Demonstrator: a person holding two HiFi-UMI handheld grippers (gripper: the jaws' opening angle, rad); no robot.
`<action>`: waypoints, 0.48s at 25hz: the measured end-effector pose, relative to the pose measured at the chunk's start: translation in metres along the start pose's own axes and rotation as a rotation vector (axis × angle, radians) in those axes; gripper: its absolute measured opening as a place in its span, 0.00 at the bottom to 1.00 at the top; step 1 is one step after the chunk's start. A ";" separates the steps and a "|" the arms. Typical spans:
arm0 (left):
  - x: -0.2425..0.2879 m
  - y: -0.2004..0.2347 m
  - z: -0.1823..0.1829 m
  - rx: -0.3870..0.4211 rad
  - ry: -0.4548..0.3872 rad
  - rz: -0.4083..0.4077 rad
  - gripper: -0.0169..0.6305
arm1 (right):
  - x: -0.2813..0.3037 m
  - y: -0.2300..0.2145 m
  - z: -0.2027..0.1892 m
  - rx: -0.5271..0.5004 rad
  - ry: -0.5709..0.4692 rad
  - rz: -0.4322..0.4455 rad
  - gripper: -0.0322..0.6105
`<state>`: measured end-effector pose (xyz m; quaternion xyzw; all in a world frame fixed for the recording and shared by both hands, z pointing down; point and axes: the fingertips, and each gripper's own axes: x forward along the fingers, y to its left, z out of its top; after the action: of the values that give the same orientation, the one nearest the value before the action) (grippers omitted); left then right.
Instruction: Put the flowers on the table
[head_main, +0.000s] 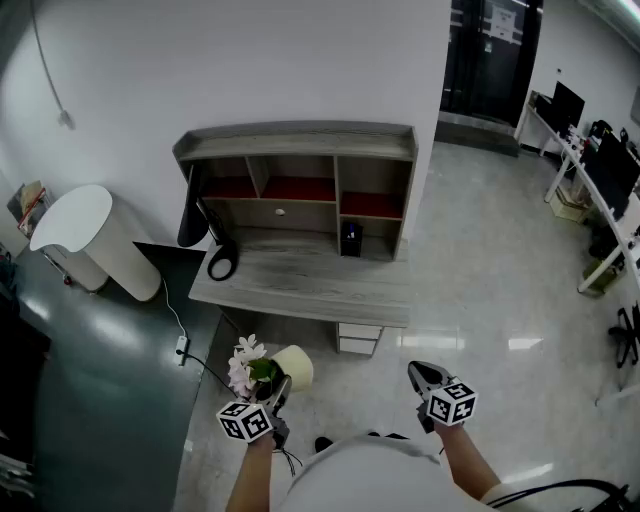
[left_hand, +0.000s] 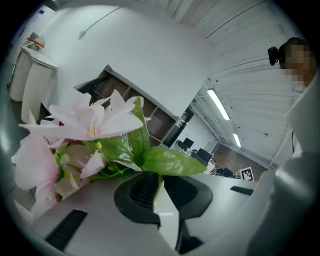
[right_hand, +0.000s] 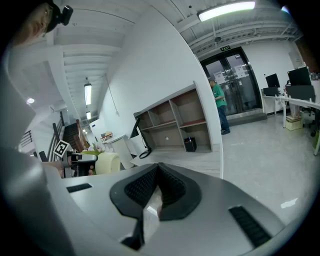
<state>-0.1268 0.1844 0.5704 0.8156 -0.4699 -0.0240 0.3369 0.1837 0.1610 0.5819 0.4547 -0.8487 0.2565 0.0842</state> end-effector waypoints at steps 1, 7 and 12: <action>0.000 0.000 0.000 0.001 -0.001 -0.001 0.10 | 0.000 0.001 0.000 -0.001 -0.002 0.000 0.08; -0.003 0.002 0.001 -0.003 -0.002 -0.007 0.10 | 0.002 0.007 0.000 -0.007 -0.002 0.002 0.08; -0.006 0.005 0.002 -0.005 -0.003 -0.015 0.10 | 0.004 0.015 -0.001 -0.016 0.000 0.001 0.08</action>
<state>-0.1343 0.1862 0.5703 0.8183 -0.4640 -0.0289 0.3380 0.1692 0.1649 0.5790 0.4538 -0.8509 0.2499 0.0877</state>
